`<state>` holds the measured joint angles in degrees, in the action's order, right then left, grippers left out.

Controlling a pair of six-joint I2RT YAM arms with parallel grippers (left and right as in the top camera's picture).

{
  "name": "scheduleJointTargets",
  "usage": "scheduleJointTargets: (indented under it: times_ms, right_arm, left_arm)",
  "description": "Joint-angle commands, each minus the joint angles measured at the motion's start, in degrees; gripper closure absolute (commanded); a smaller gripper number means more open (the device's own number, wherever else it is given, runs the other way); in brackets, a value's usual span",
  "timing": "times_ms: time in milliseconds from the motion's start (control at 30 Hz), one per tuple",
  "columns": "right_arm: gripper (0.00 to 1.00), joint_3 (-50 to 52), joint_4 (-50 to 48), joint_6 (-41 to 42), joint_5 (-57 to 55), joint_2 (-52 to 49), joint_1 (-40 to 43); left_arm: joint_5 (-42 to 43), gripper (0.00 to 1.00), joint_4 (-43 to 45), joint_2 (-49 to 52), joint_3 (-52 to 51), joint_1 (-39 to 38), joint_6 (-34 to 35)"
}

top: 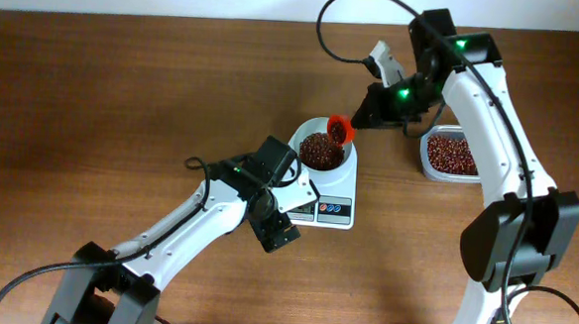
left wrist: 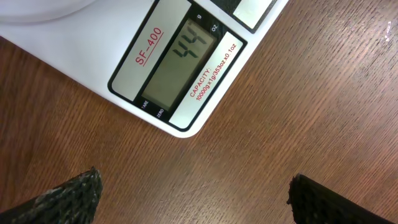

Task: Scoop item into bowl and weigh 50g on scale
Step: 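Carry the scoop over the white bowl and tip beans in slowly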

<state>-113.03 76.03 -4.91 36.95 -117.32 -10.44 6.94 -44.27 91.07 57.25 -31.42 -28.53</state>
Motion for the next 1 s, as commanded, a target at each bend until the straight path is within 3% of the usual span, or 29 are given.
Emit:
scheduleJointTargets:
  times_ms: [0,767,967]
  right_arm:
    - [0.96,-1.2,-0.2,-0.2,6.6,1.2,1.0]
    - [0.96,-1.2,-0.2,-0.2,6.5,1.2,1.4]
    - [0.96,-1.2,-0.2,-0.1,-2.0,1.2,-2.6]
  left_arm:
    - [0.8,0.01,0.1,-0.7,-0.2,0.1,-0.9]
    - [0.8,0.01,0.1,-0.7,-0.2,0.1,-0.9]
    - [0.8,0.01,0.1,-0.7,-0.2,0.1,-0.9]
